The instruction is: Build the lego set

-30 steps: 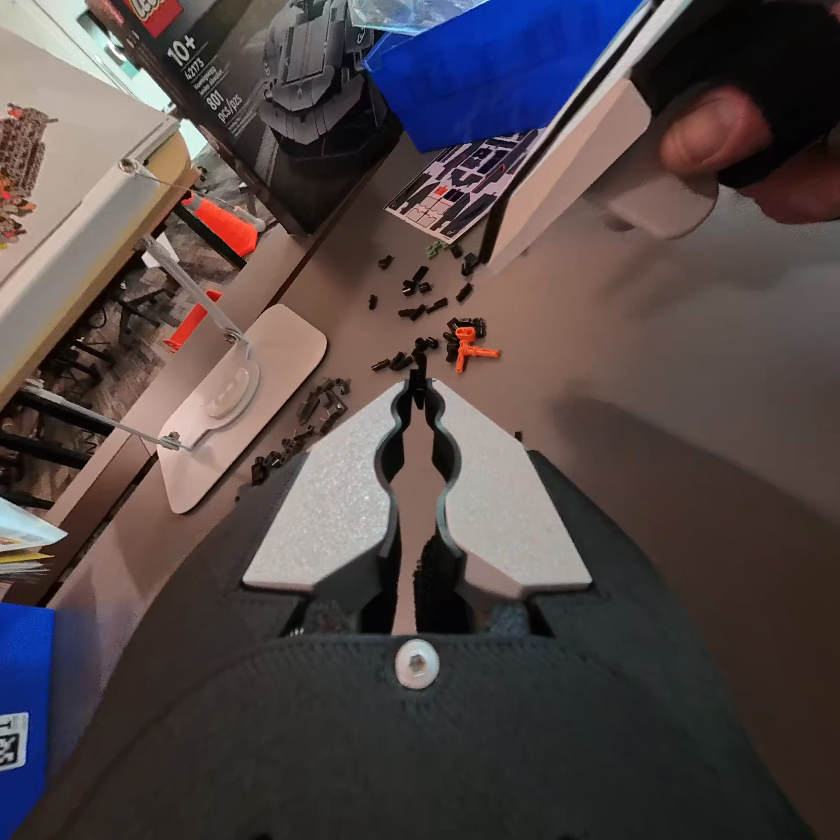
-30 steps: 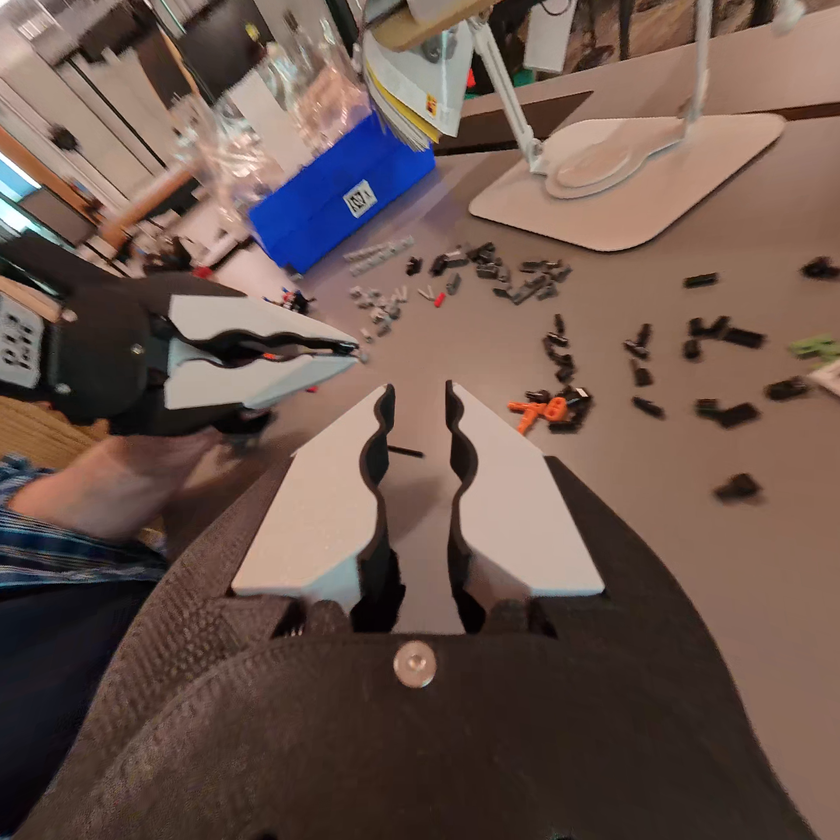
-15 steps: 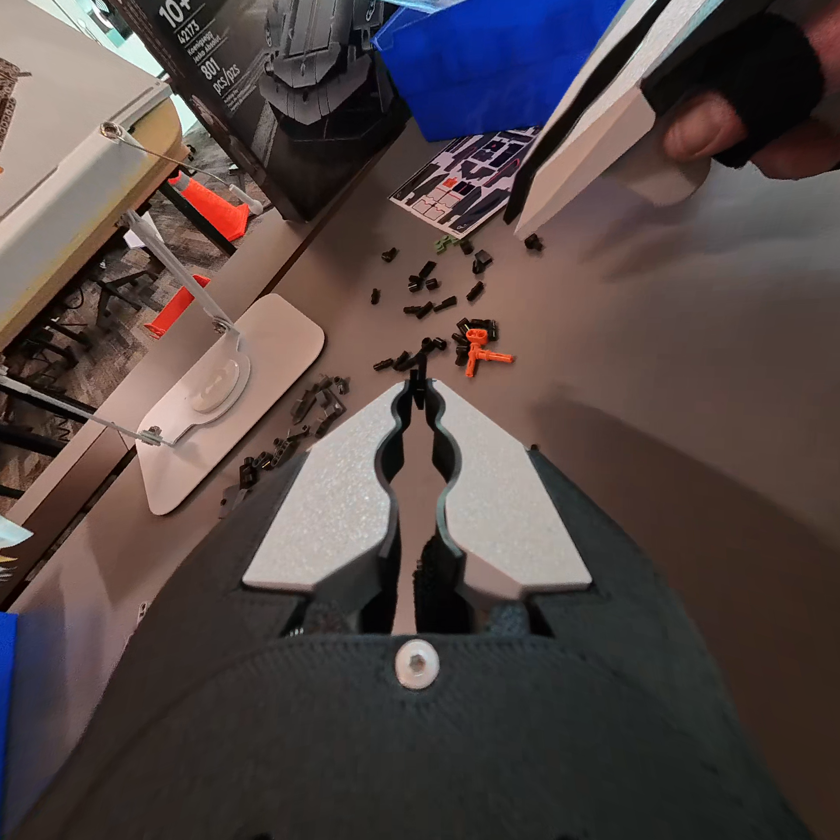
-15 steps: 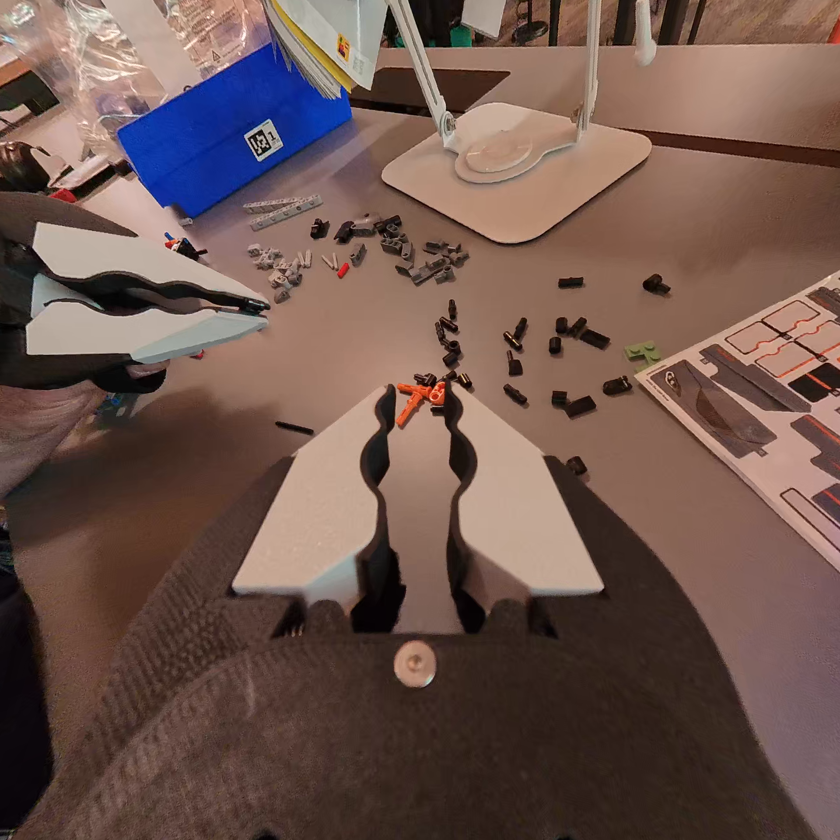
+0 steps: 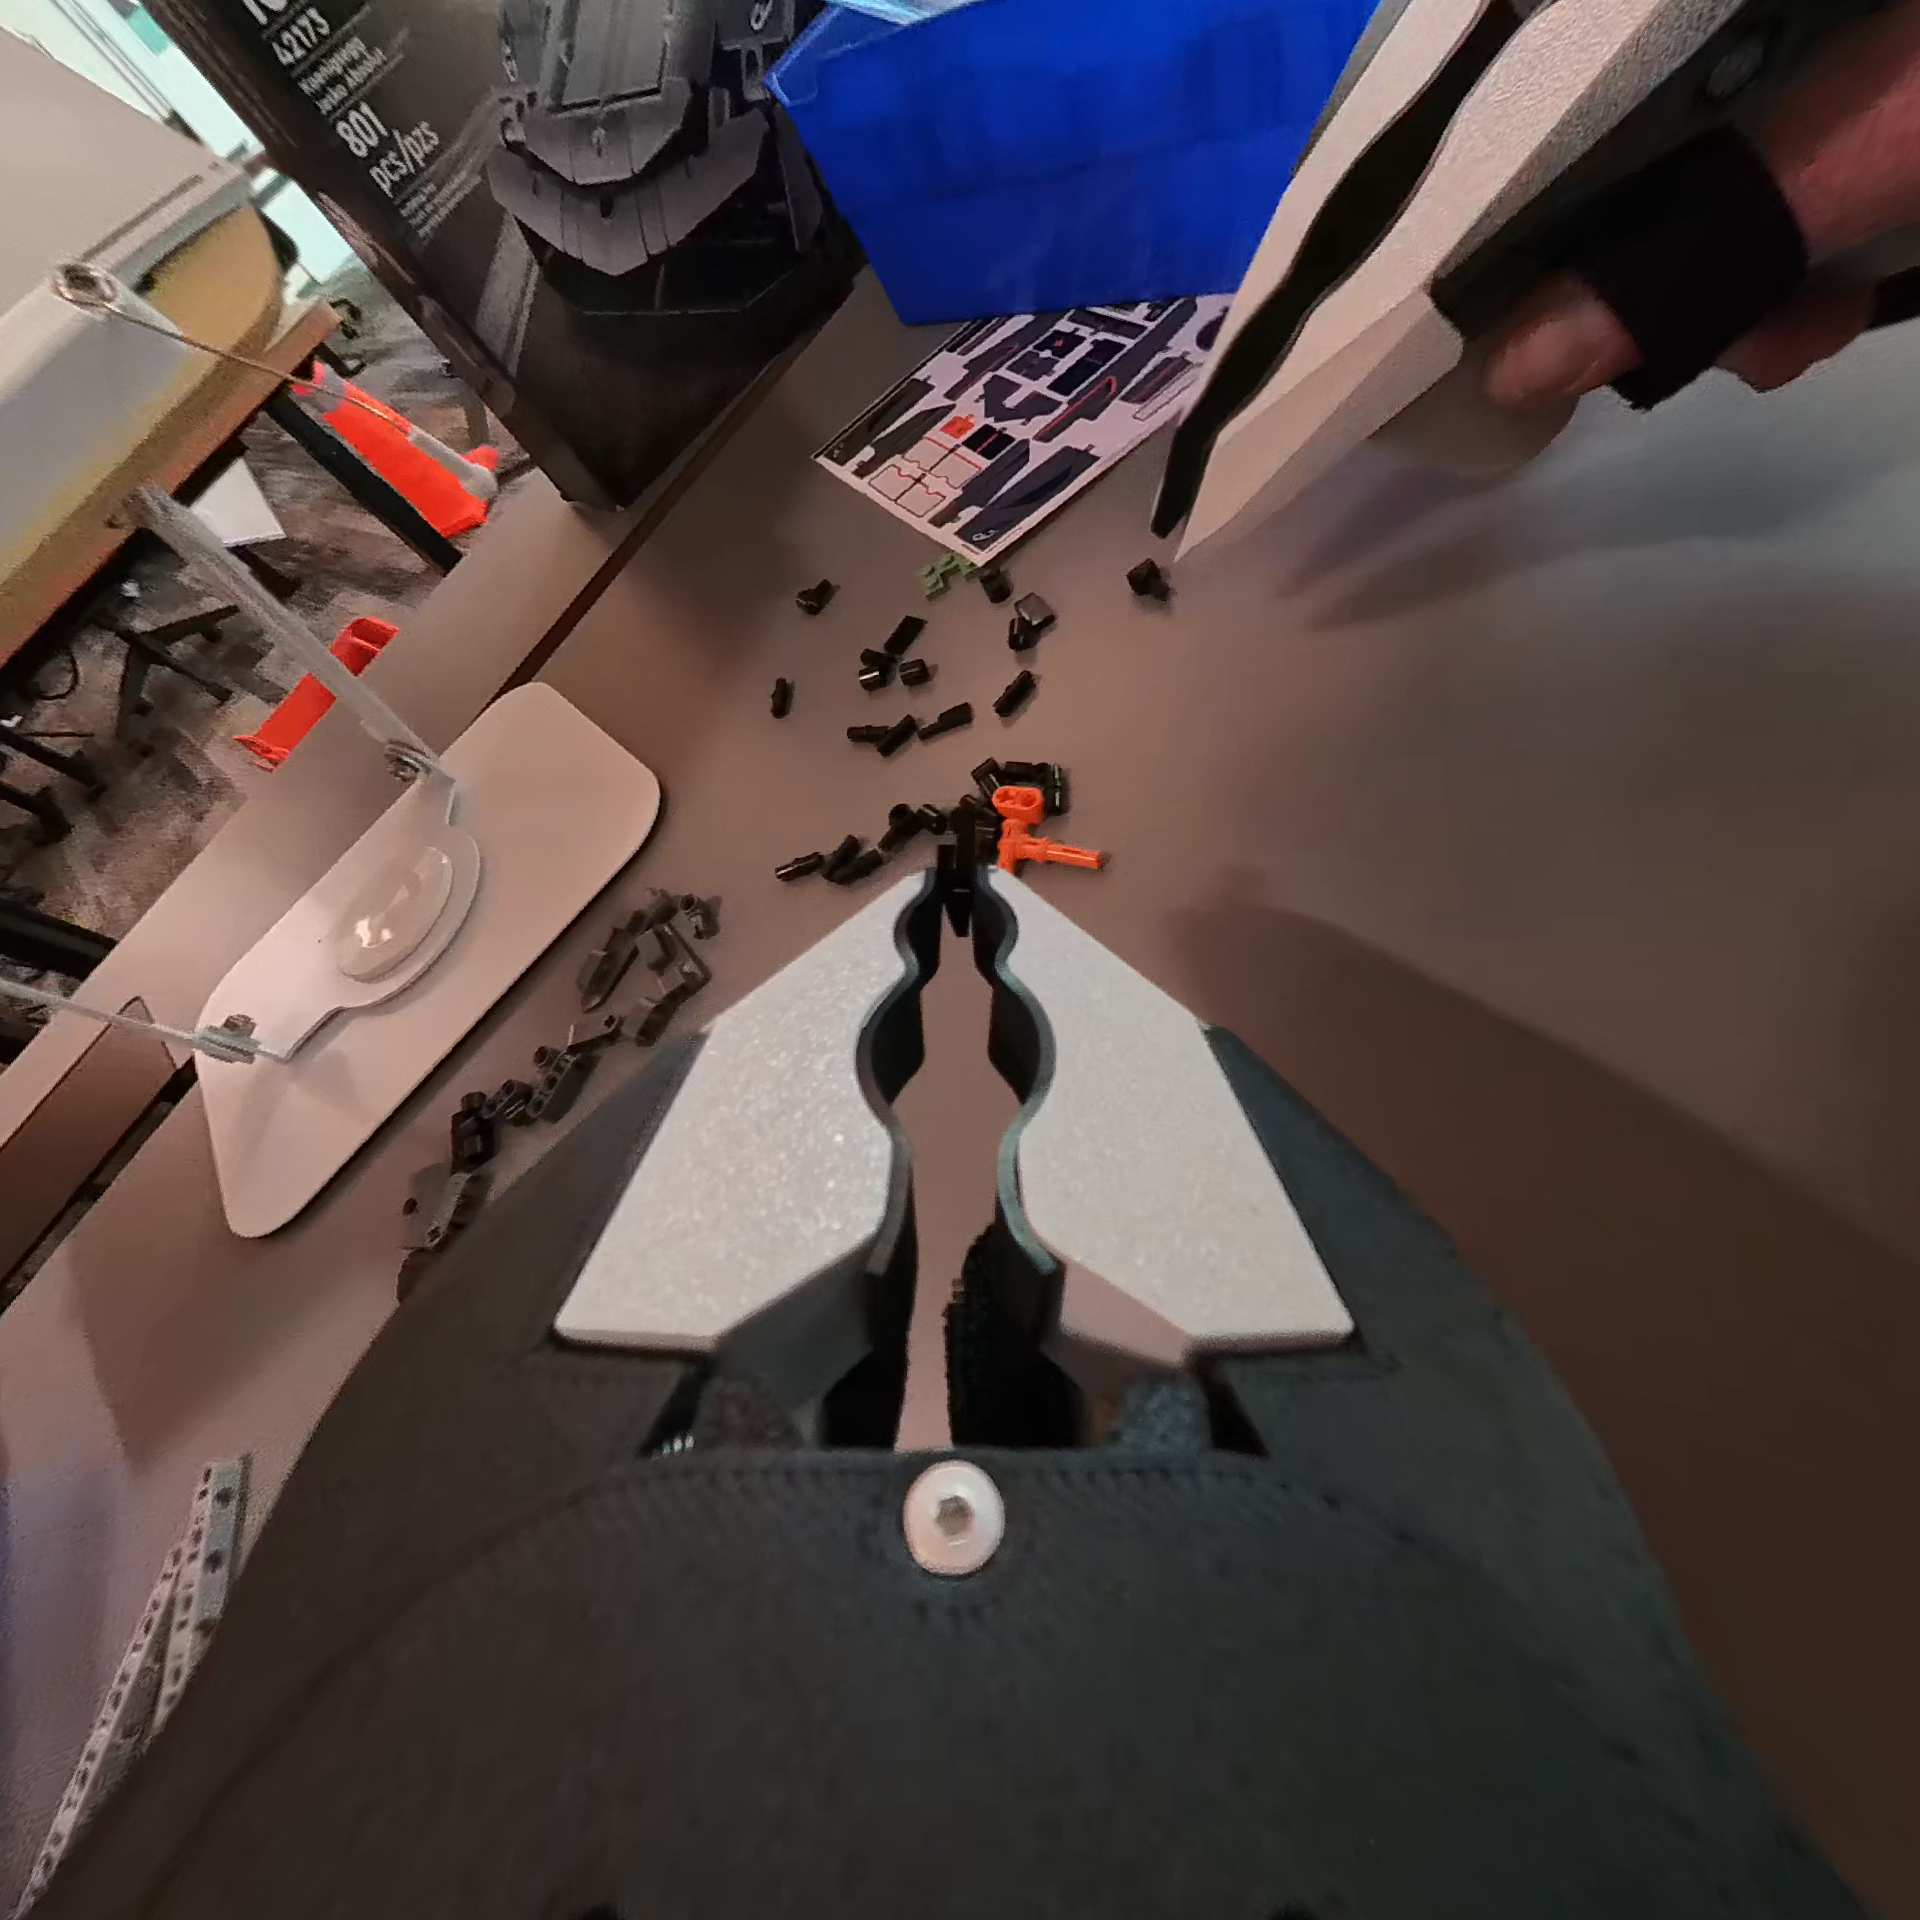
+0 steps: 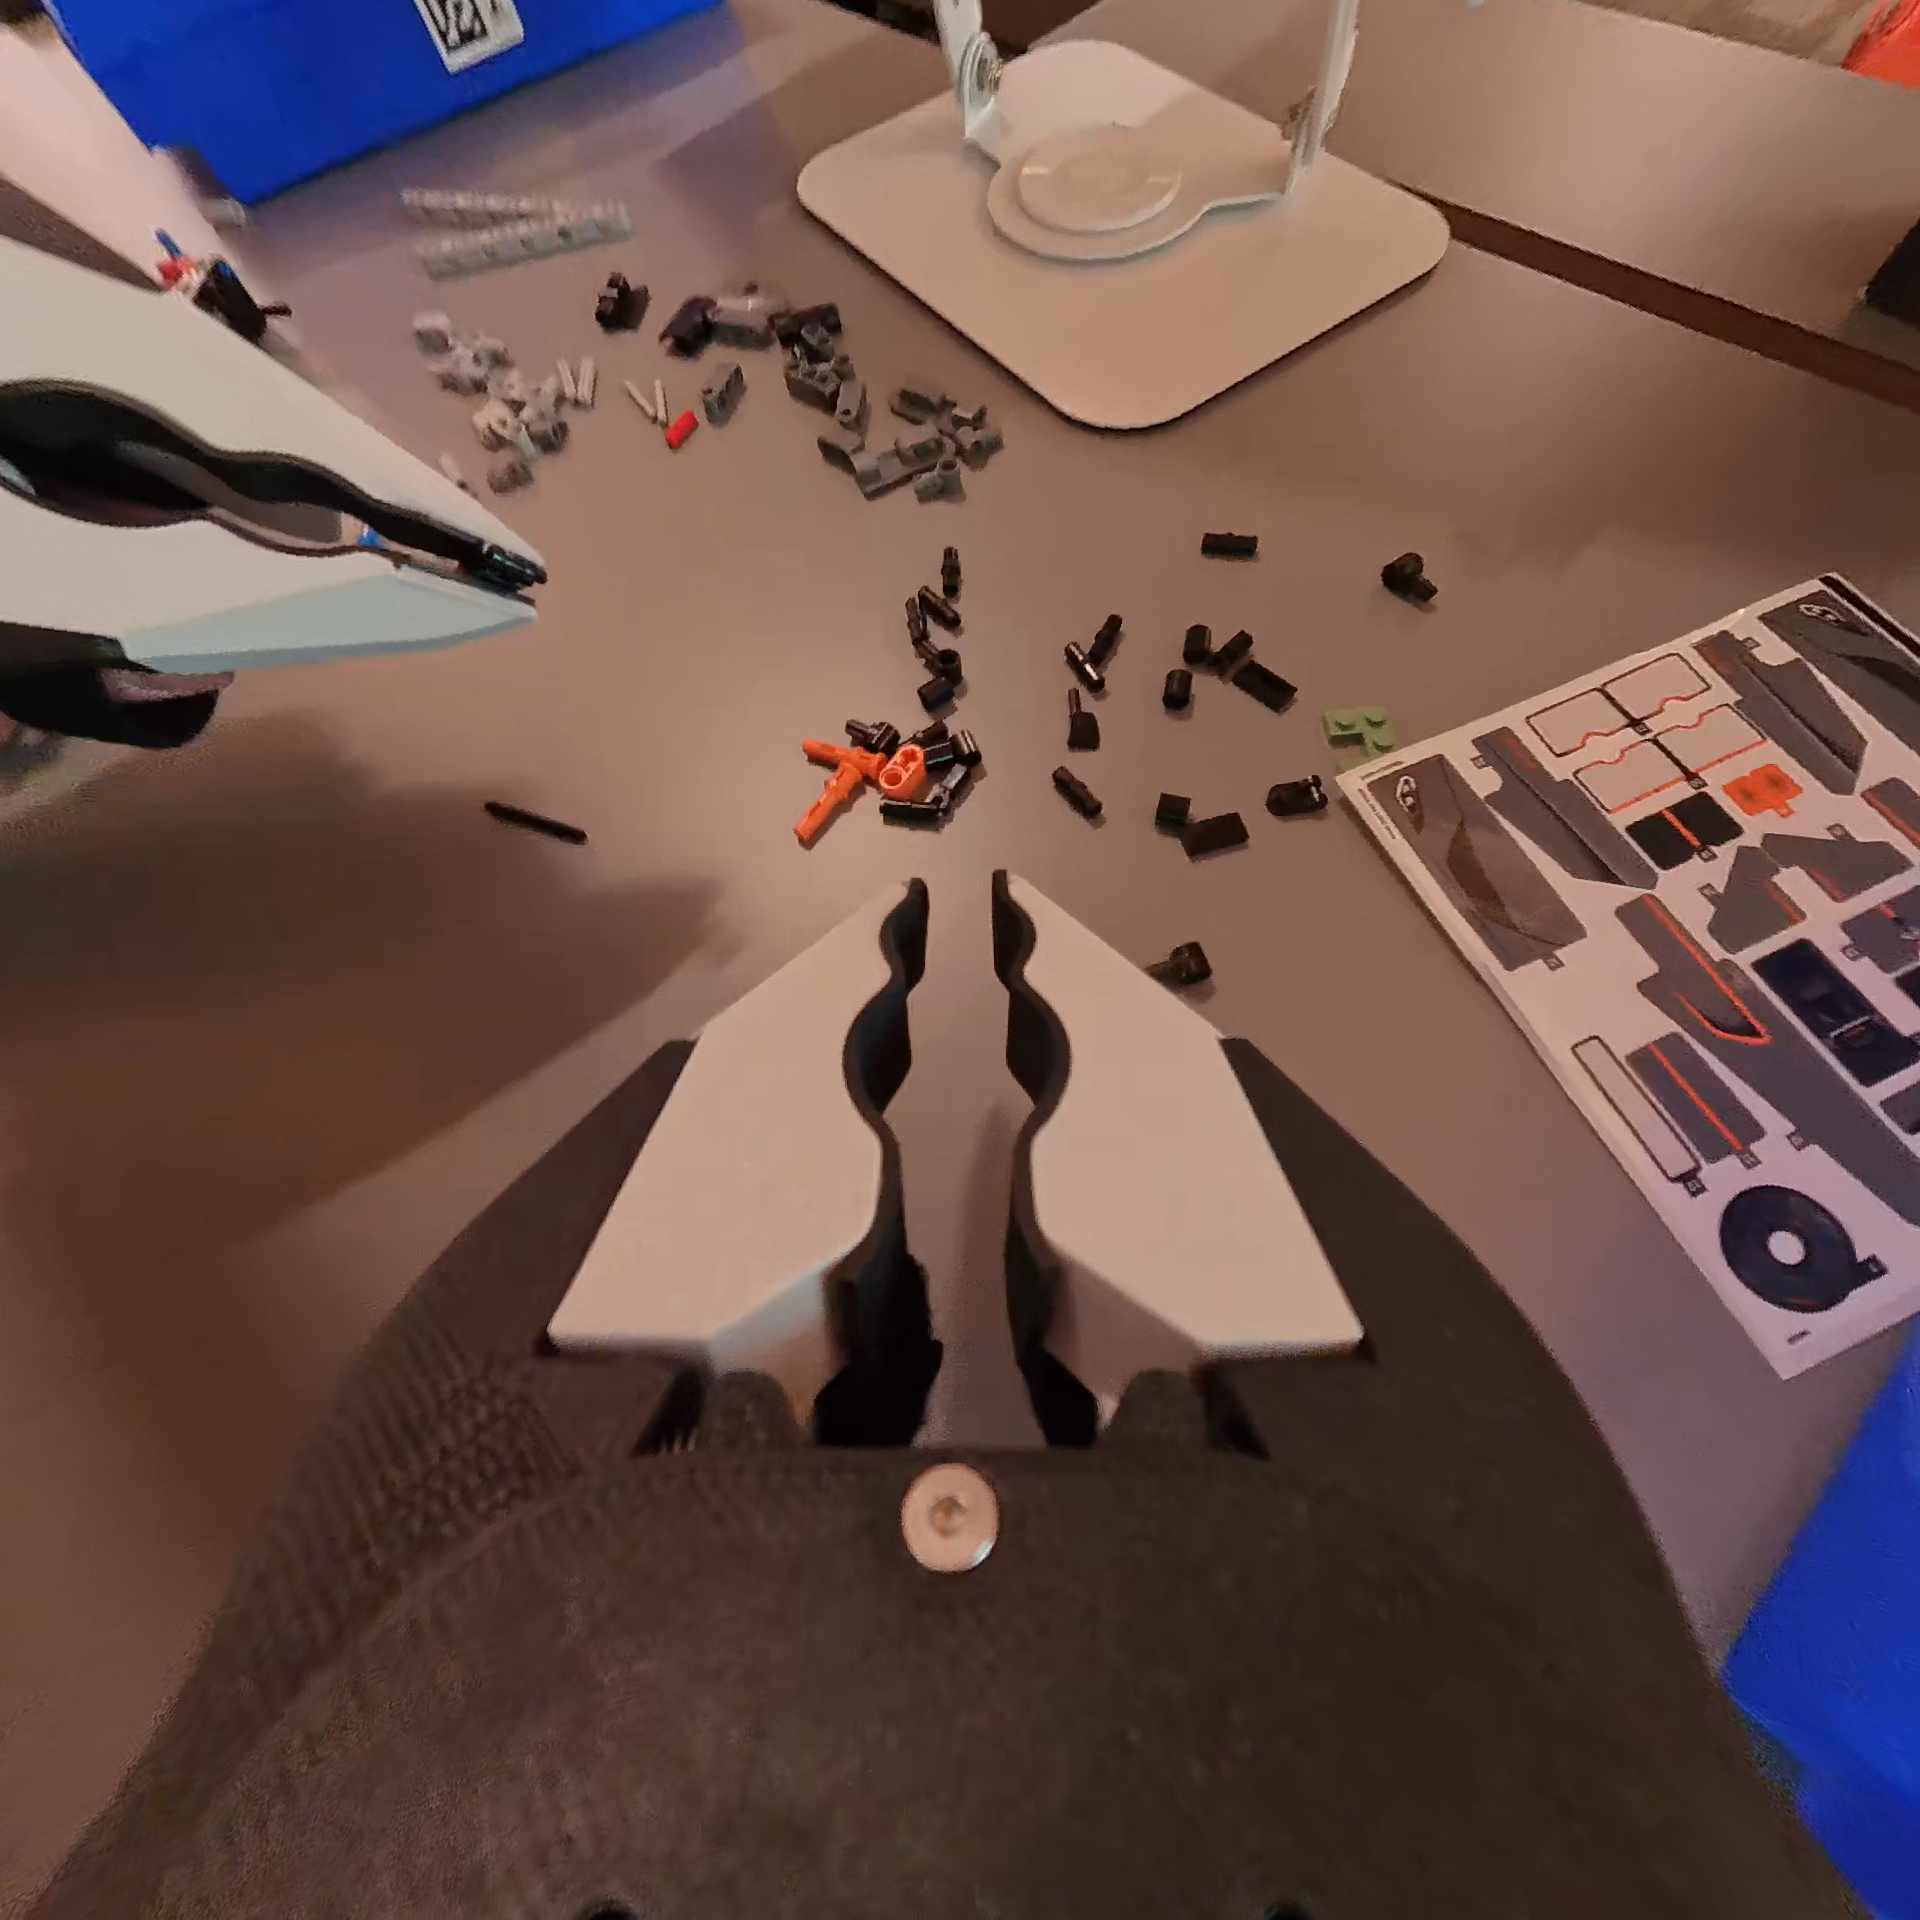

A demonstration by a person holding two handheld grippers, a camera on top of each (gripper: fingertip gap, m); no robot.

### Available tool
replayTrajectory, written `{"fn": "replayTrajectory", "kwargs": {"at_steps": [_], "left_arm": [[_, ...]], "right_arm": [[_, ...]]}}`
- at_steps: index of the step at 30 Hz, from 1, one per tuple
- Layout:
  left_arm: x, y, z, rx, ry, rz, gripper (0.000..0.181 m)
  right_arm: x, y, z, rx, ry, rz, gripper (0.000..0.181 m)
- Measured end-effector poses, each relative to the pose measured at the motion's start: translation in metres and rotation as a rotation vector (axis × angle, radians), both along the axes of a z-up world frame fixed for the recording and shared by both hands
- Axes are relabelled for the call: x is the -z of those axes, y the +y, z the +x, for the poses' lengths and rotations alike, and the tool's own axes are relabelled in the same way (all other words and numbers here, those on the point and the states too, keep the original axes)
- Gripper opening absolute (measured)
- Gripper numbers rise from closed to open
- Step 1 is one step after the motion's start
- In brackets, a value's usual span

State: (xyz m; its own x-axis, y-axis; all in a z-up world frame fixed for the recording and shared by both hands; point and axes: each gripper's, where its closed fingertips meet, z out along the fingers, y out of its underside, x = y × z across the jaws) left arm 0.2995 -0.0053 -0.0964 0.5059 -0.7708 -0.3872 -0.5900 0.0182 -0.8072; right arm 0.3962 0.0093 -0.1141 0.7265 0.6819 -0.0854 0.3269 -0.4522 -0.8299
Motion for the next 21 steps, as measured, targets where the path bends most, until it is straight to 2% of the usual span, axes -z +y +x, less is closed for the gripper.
{"fn": "replayTrajectory", "kwargs": {"at_steps": [11,21], "left_arm": [[0.012,-0.001,0.006,0.015,0.007,-0.031,0.005],[0.016,0.0,0.006,0.023,-0.008,-0.055,0.005]], "right_arm": [[0.02,0.002,-0.027,-0.098,-0.113,-0.014,0.01],[0.039,0.02,-0.042,-0.082,-0.153,-0.086,0.021]]}}
